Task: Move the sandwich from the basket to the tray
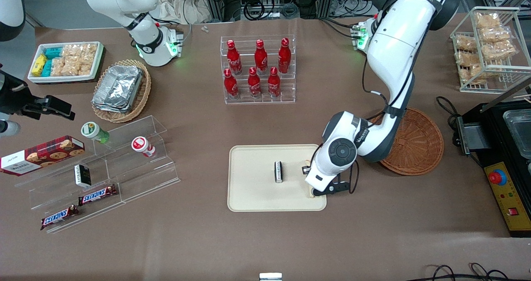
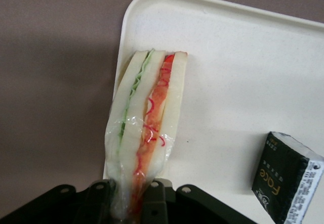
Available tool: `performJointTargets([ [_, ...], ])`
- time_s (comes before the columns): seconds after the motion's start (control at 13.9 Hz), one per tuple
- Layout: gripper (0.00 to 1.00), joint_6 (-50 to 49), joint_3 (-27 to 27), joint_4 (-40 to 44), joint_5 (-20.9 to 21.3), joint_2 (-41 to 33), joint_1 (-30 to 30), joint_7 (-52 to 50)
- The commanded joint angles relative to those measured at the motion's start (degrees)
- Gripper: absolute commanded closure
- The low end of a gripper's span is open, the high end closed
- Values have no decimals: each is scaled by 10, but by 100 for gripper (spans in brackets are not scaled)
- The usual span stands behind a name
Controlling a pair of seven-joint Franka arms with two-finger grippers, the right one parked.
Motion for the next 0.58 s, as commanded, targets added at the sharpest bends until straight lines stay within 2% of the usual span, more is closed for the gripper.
performJointTargets([
  [0.0, 58, 3, 2, 26, -2, 20, -3, -11],
  [0.07, 1, 4, 1, 26, -3, 20, -3, -10],
  [0.29, 0, -2, 1, 32, -7, 0, 0, -11],
  [0.5, 0, -52, 2, 34, -33, -70, 3, -12],
])
